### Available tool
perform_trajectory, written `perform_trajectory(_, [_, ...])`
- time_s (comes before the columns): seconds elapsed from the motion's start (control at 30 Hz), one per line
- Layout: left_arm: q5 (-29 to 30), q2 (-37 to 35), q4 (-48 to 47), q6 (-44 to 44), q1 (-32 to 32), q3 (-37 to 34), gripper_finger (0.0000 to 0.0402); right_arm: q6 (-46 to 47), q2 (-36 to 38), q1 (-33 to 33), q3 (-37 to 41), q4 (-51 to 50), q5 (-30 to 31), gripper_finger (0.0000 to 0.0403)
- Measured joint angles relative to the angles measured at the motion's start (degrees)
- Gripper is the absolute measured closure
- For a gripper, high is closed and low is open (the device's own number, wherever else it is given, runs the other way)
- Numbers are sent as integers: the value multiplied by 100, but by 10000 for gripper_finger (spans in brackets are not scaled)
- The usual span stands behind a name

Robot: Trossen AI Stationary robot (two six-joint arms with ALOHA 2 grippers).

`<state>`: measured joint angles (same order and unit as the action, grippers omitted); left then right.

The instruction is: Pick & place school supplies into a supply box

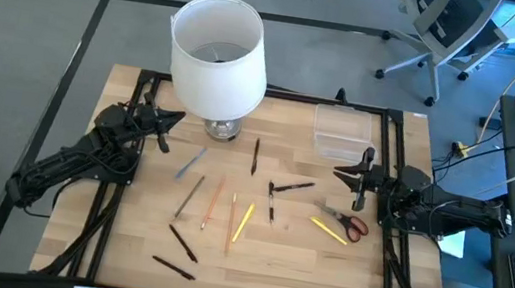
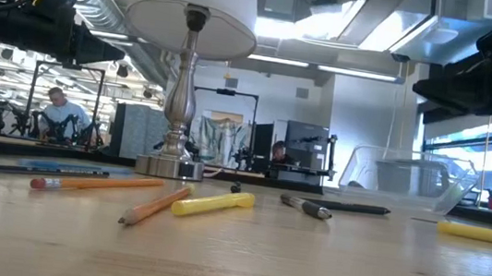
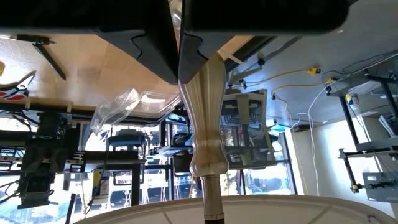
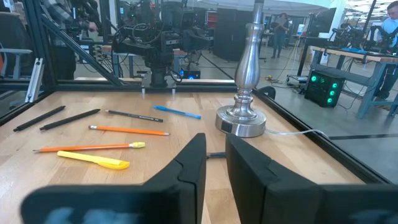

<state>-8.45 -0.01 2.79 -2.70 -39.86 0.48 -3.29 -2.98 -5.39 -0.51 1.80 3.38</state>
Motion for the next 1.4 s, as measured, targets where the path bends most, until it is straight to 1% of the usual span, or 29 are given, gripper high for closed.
perform_trajectory(0.43, [0,0,0,0,-1,-1,393,25,0,0,1,2,-1,336])
perform_trajectory(0.5, [1,0,1,0,0,0,395,370,1,-2,0,2,-60,336])
perform_trajectory(0.6, [1,0,1,0,-1,-1,395,1177,0,0,2,57,-316,336])
perform_trajectory(0.67, [2,0,0,0,-1,-1,394,1329,2,0,0,215,-333,336])
perform_trajectory(0.8, [0,0,0,2,-1,-1,394,1203,0,0,2,327,-260,336])
perform_trajectory(0.97, [0,0,0,0,1,-1,395,1483,0,0,1,321,-256,336])
perform_trajectory(1.3, [0,0,2,0,-1,0,395,1493,0,0,2,194,-229,335])
perform_trajectory(1.4, [0,0,0,2,-1,-1,394,1489,0,0,0,184,-50,335])
